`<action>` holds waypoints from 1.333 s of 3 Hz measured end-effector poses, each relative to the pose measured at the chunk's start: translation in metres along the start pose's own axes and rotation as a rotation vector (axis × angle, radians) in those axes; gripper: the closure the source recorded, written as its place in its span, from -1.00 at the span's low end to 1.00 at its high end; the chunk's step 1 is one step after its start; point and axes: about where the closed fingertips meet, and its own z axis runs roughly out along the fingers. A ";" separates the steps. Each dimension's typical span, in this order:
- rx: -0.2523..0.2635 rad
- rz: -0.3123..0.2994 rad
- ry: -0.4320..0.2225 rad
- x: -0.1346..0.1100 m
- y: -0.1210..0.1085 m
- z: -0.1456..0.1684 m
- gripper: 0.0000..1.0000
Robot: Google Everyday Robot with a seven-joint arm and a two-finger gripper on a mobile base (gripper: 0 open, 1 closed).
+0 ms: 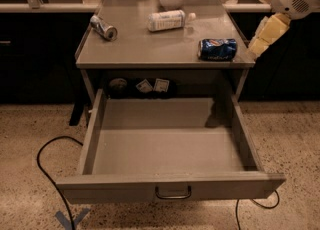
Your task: Place pepsi can into top drawer
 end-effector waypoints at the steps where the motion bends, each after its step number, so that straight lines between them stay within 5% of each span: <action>1: -0.023 0.017 -0.031 0.007 -0.013 0.023 -1.00; 2: -0.069 0.028 -0.068 0.013 -0.019 0.050 -1.00; 4: -0.073 0.011 -0.051 0.012 -0.024 0.066 -1.00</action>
Offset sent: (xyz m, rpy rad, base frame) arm 0.0546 -0.0084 -0.0513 0.1260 0.0822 0.0590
